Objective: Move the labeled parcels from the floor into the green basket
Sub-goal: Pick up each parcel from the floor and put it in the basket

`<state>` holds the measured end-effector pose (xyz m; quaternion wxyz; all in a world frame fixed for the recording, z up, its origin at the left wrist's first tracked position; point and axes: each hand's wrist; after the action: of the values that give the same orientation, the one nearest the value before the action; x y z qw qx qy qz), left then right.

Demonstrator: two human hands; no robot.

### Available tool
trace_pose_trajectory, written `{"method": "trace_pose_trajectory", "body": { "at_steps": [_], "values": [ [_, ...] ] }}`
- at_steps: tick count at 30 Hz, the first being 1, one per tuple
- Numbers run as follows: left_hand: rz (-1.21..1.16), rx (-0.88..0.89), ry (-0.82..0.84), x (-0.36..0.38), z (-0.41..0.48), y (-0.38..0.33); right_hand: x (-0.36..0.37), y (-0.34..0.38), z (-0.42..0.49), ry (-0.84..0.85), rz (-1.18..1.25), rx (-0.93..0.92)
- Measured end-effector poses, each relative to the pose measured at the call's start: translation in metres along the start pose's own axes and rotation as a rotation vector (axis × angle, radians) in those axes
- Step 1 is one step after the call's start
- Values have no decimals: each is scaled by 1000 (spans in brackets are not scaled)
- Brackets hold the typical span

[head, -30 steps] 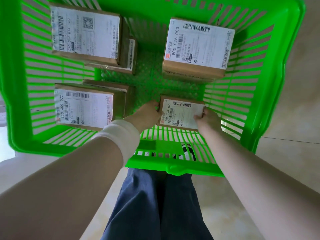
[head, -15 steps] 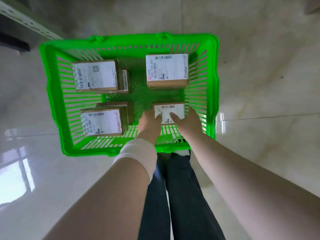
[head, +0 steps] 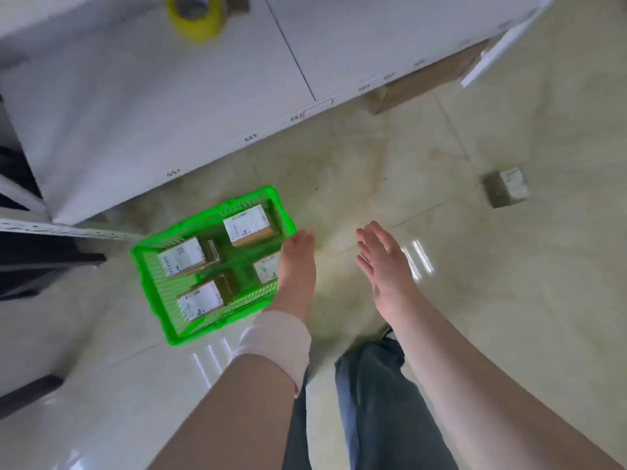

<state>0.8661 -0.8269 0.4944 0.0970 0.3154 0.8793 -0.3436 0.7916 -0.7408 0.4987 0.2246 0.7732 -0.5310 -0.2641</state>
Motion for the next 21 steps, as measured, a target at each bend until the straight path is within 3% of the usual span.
{"method": "trace_pose_trajectory", "body": {
  "at_steps": [13,21],
  "values": [
    [17,186,258,269,-214,-46,-343,106,35,-171,247,-73],
    [-3,237,380,415,-266,-94,-439,181,109,-171,225,-106]
  ]
}}
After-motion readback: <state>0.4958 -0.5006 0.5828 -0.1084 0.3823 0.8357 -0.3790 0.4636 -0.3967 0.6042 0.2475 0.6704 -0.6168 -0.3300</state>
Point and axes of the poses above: each hand's wrist, its own z-axis towards the middle knuckle, its own x-axis out of the palm, y = z × x, and after that the axes turned 12 degrees about -y, right-handed
